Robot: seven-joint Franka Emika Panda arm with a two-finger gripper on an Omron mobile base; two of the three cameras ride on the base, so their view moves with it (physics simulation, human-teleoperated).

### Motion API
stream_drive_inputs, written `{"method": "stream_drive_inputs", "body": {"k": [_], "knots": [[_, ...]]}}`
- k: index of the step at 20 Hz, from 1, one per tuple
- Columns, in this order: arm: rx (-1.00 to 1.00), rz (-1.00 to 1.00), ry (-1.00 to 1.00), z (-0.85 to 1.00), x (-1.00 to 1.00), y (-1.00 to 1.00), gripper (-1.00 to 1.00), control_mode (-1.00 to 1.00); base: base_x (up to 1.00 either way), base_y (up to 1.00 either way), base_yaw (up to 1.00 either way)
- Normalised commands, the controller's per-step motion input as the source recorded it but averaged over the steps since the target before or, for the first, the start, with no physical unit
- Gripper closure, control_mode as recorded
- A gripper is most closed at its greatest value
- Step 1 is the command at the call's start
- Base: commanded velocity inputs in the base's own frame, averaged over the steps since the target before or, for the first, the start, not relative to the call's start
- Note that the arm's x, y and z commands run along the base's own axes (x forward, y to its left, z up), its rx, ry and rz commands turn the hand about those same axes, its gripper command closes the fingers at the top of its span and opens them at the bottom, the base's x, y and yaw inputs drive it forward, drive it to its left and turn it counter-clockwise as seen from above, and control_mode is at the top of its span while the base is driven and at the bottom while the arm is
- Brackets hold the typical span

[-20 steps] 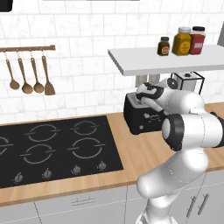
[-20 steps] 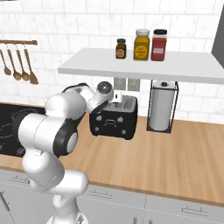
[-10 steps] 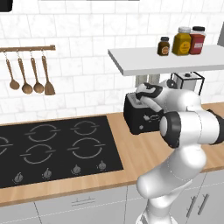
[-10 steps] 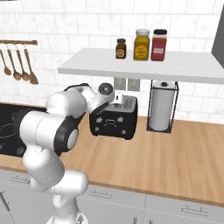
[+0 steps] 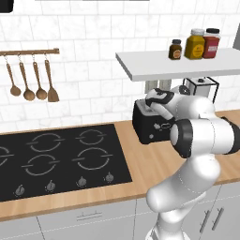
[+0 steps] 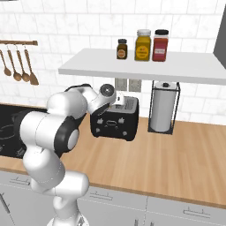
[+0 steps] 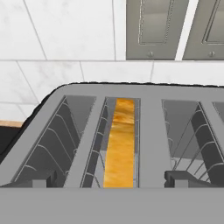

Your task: Start the toaster. Once the lever pops up, take the bread to the plate on the dining counter.

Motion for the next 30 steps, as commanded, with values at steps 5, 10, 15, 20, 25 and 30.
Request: {"method": "stream_drive_inputs", "body": {"k": [5, 10, 15, 20, 25, 30], "knots": [[0.00, 0.00, 0.00, -0.01, 0.02, 0.00, -1.00, -1.00, 0.00, 0.00, 0.00], [0.00, 0.00, 0.00, 0.00, 0.06, 0.00, 1.00, -1.00, 0.00, 0.00, 0.00], [0.00, 0.00, 0.00, 0.00, 0.02, 0.00, 1.00, -1.00, 0.00, 0.00, 0.00], [0.00, 0.00, 0.00, 0.00, 0.00, -0.01, 1.00, -1.00, 0.00, 0.00, 0.00], [0.00, 0.00, -0.05, 0.01, -0.01, 0.00, 1.00, -1.00, 0.00, 0.00, 0.00], [0.02, 0.00, -0.11, 0.21, -0.24, -0.01, 1.00, -1.00, 0.00, 0.00, 0.00]]}}
